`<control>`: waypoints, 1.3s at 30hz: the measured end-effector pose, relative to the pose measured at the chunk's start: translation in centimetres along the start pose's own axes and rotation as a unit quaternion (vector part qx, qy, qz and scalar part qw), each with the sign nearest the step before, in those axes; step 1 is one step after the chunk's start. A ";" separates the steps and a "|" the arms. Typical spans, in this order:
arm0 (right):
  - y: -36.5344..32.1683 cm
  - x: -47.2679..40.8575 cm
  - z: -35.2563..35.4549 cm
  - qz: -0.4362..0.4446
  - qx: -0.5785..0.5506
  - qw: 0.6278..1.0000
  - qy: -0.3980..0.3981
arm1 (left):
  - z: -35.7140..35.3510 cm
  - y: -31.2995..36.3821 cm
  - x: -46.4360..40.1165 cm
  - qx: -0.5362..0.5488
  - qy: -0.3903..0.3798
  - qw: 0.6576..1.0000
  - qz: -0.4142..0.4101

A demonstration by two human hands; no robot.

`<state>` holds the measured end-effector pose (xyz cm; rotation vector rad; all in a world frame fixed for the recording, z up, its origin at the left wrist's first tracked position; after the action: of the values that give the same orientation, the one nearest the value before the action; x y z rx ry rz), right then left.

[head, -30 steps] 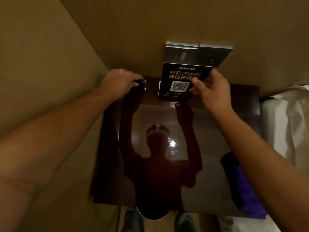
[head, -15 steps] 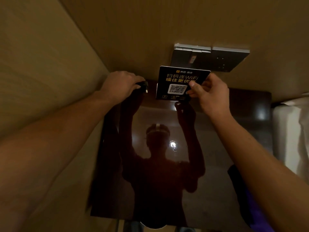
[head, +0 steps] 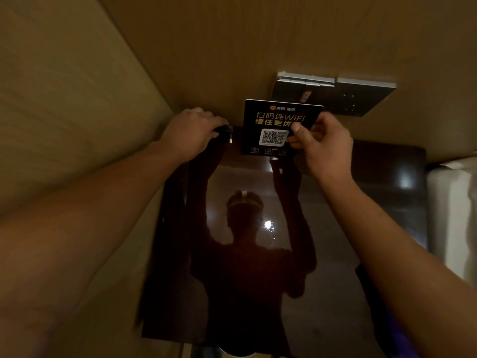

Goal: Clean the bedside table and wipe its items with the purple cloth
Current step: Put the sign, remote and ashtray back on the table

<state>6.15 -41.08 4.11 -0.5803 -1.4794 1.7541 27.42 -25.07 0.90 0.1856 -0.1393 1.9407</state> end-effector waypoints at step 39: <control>-3.7 3.7 5.9 0.082 0.020 0.991 0.102 | 7.5 3.5 4.6 0.097 0.262 0.955 0.104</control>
<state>0.47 -41.69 9.48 -0.8548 -1.2827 1.7835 22.97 -23.49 9.09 -0.2269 0.3989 2.1452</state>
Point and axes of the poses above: each hand's wrist, its own x-axis away from the middle knuckle, its own z-axis out of the back of the hand, y = z × x, the point moved 4 cm from there along -x, towards the middle knuckle, and after that the axes turned 10 degrees about -x, right-handed, at the moved point
